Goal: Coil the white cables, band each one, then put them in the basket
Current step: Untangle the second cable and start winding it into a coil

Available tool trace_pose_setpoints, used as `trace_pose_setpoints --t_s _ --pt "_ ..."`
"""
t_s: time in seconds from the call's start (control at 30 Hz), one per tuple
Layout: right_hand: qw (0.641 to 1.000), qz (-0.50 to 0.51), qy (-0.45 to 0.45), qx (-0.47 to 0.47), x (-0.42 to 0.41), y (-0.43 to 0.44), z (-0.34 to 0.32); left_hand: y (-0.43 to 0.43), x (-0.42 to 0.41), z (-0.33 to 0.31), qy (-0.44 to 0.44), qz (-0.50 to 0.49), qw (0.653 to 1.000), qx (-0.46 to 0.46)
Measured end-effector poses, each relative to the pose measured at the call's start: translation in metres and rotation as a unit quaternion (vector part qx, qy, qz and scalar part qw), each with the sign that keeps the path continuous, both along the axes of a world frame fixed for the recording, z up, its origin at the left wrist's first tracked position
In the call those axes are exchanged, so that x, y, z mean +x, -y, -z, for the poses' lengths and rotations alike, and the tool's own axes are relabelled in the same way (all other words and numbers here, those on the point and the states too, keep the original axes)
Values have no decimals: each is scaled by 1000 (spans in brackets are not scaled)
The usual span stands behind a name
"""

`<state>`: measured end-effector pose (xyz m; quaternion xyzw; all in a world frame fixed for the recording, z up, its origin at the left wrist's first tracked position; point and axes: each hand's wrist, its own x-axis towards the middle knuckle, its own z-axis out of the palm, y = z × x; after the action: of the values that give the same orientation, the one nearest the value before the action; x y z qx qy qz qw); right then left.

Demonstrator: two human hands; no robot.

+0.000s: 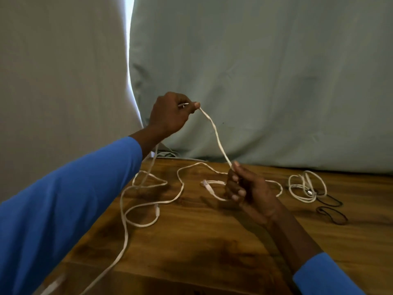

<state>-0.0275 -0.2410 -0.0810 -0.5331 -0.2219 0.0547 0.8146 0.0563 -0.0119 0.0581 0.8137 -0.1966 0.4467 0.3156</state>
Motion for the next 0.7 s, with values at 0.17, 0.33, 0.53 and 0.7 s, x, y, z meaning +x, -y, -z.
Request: trace_pose_setpoints --t_s 0.17,0.33,0.53,0.7 --pt "994 -10 -11 112 -11 -14 -13 27 33 -13 15 13 986 -163" --pt "983 -4 0 184 -7 -7 -22 35 75 -4 -31 -3 967 -254" --pt "981 -67 -4 182 -5 2 -27 52 105 55 -75 -47 965 -246" --pt "978 15 22 205 10 6 -55 61 98 115 -87 -42 994 -48"
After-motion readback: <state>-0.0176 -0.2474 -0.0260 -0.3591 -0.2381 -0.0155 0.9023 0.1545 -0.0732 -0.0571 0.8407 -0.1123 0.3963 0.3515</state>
